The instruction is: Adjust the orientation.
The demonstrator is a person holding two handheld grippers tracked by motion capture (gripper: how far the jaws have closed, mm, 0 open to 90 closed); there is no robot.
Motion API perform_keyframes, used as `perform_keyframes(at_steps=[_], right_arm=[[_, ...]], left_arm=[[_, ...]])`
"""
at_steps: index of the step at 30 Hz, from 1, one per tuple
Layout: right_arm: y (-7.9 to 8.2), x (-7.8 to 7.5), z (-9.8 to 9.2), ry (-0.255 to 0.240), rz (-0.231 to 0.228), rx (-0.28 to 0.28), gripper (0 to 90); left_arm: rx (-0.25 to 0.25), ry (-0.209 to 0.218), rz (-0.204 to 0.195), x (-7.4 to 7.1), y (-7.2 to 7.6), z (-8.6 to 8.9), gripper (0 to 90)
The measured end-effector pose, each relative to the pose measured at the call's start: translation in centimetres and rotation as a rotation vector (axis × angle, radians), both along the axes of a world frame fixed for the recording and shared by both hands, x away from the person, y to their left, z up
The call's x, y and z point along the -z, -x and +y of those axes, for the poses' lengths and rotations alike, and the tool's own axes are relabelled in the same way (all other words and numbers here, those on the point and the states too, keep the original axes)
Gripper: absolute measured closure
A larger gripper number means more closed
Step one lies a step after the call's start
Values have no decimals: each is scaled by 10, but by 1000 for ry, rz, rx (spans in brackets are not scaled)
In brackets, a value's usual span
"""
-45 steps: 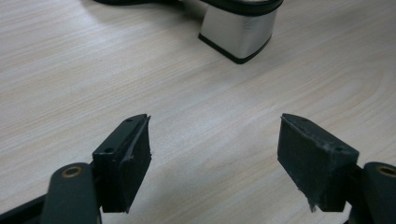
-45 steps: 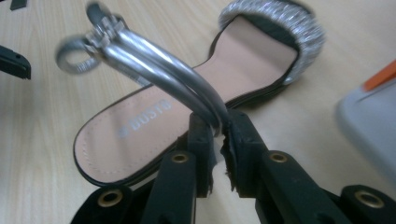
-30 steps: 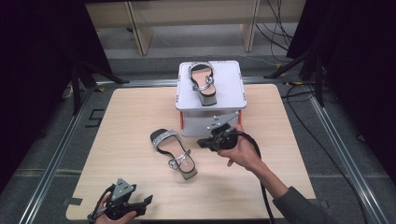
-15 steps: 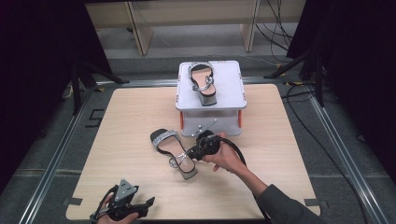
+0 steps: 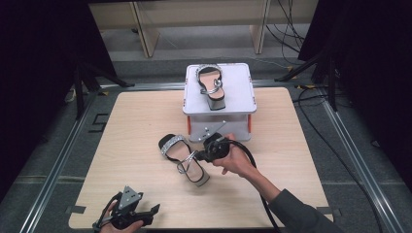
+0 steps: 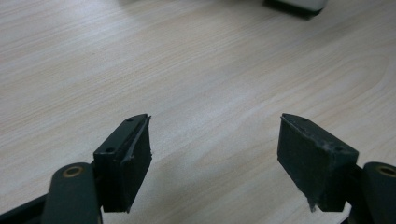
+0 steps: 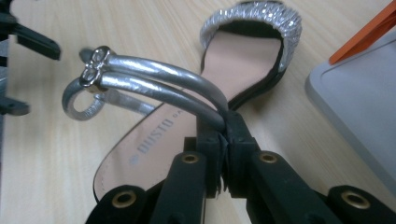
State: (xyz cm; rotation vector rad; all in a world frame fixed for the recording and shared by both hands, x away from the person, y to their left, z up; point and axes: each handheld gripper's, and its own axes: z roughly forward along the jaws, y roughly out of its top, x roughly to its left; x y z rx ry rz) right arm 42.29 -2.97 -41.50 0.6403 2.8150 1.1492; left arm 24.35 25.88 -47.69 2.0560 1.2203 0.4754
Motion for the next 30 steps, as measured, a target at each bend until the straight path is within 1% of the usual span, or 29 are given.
perform_keyframes(at_steps=[1, 2, 3, 4, 5, 6, 7, 8, 9, 10, 11, 12, 13, 14, 15, 16, 17, 19, 20, 23, 24, 25, 26, 27, 28, 29, 30], right_arm=[[3, -3, -5, 0, -3, -3, 870], [8, -9, -19, -6, 1, -10, 870], [8, -9, -19, -6, 1, -10, 870], [12, -11, -32, -4, 6, -2, 869], [12, -11, -32, -4, 6, -2, 869], [17, -9, -49, 4, 21, 1, 869], [19, -8, -55, 1, 26, -1, 870], [19, -8, -55, 1, 26, -1, 870], [21, -6, -63, 5, 21, 8, 869], [25, -2, -76, 19, 32, 19, 869], [27, -1, -81, 25, 33, 32, 870], [27, -1, -81, 25, 33, 32, 870], [28, 2, -88, 23, 25, 49, 869], [29, 5, -98, 31, 30, 55, 869], [29, 5, -98, 31, 30, 55, 869], [28, 8, -104, 35, 34, 62, 869], [29, 9, -105, 44, 41, 77, 869], [29, 10, -106, 49, 34, 72, 869], [29, 12, -107, 41, 33, 90, 867], [28, 12, -108, 46, 25, 86, 860], [29, 13, -107, 51, 34, 100, 840], [30, 14, -106, 58, 30, 106, 787], [33, 12, -106, 87, 43, 116, 743], [35, 11, -107, 94, 23, 109, 691], [36, 9, -109, 107, 7, 120, 649], [38, 3, -112, 125, 7, 160, 588], [40, -7, -117, 138, -21, 210, 503]], left_arm=[[-1, 4, 1, 0, 0, 0, 257], [2, 1, 1, 0, 0, 0, 257], [2, 0, 0, 0, 0, 0, 257], [14, -2, 2, -1, 0, 0, 257], [14, -2, 2, -1, 0, 0, 258], [-3, 27, 2, 0, 1, -2, 258], [-3, 27, 4, 0, 1, -2, 258], [1, 19, 5, -1, 1, -2, 258], [17, -1, 8, -1, 1, 0, 258], [11, 10, 7, 0, 0, -1, 259], [11, 10, 7, 0, 0, -1, 259], [25, -9, 16, -1, 0, 0, 259], [31, -21, 21, -1, 0, 1, 259], [8, 21, 3, 0, 0, -2, 259], [-1, 26, 2, 1, 0, -3, 259], [10, -15, 12, 1, -1, -1, 258], [13, -19, 15, 1, -1, 0, 258], [10, -12, 14, 1, 0, 0, 258], [6, -14, 11, 1, -1, 0, 258], [9, -6, 12, 1, 0, 0, 258], [47, -51, 33, -2, 0, 3, 258], [49, -48, 35, -2, 0, 4, 258], [43, -41, 30, -2, 0, 3, 258], [32, -27, 24, -1, 0, 2, 258], [0, -9, 9, 1, 0, 0, 258], [20, -34, 16, 0, 0, 1, 258], [4, -11, 8, 1, -1, 0, 257]])
